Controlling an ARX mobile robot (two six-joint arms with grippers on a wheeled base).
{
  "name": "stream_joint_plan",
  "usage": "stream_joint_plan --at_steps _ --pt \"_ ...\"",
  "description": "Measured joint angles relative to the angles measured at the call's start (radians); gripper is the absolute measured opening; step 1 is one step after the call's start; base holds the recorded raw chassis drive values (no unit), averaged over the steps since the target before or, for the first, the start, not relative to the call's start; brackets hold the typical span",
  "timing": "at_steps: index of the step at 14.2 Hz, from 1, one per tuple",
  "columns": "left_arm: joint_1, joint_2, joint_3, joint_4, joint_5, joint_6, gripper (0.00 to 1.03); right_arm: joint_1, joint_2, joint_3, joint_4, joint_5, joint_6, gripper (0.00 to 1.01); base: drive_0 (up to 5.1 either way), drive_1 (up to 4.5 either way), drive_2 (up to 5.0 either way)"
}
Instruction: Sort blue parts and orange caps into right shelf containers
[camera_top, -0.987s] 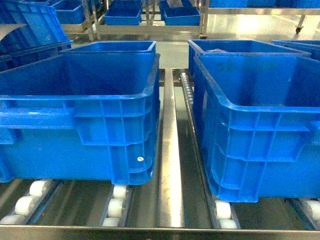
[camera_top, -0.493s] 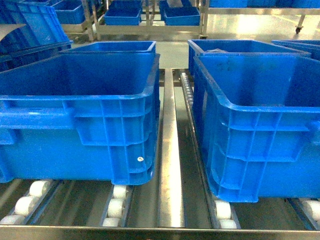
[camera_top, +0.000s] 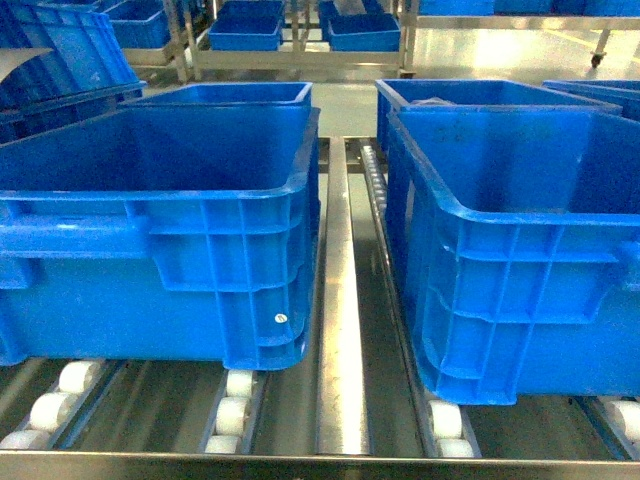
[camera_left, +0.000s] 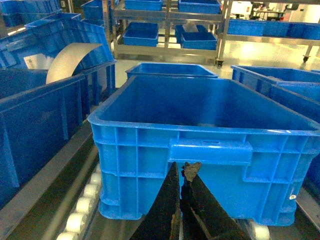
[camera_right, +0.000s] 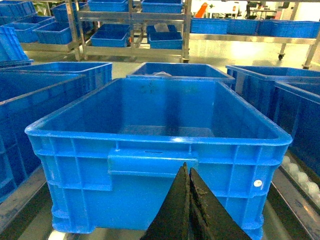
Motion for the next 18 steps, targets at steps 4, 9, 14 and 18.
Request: stream_joint_plan --at_steps 4,9,14,18 --pt "0.000 -0.099 0.000 -0.095 0.000 0.000 0.02 0.000 -0.085 0.000 -0.085 0.000 0.000 0.01 0.0 0.00 0.0" --pt "0.000 -0.307 0.001 -0.302 0.000 0.002 0.02 0.000 -0.271 0.000 -0.288 -0.001 0.000 0.01 0.0 0.00 0.0" --pt "0.000 -0.307 0.000 -0.324 0.000 0.003 0.02 0.000 -0.271 0.000 -0.281 -0.002 0.000 0.02 0.0 0.00 0.0" --pt "0.000 -0.307 0.000 -0.324 0.000 0.003 0.58 0.000 -0.271 0.000 -0.281 -0.002 0.000 0.60 0.0 0.00 0.0"
